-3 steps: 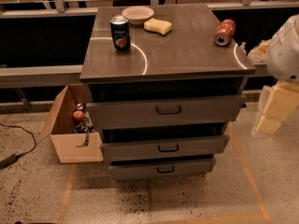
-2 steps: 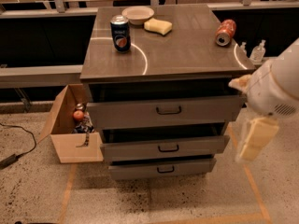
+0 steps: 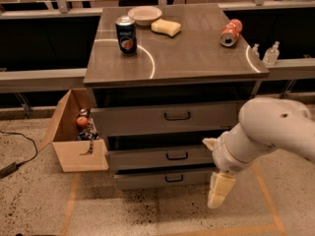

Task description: Open bottom drawer

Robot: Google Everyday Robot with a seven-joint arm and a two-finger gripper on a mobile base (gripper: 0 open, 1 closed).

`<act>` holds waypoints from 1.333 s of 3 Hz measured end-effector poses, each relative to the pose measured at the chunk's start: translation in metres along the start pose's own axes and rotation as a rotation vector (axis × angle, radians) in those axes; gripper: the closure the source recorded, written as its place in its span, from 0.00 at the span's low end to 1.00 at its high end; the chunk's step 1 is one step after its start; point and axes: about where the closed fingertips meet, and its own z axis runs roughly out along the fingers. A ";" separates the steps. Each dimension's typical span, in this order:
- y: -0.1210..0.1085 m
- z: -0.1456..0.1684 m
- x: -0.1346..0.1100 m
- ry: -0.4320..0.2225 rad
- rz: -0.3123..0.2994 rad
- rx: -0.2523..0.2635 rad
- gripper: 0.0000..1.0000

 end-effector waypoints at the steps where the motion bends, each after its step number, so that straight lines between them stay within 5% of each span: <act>1: -0.016 0.016 0.000 -0.027 0.023 0.052 0.00; 2: -0.016 0.016 0.001 -0.022 0.019 0.055 0.00; 4: -0.025 0.115 0.072 0.115 -0.016 0.047 0.00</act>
Offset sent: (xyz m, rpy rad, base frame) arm 0.0159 0.0029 -0.0173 0.0246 -0.0353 -0.0361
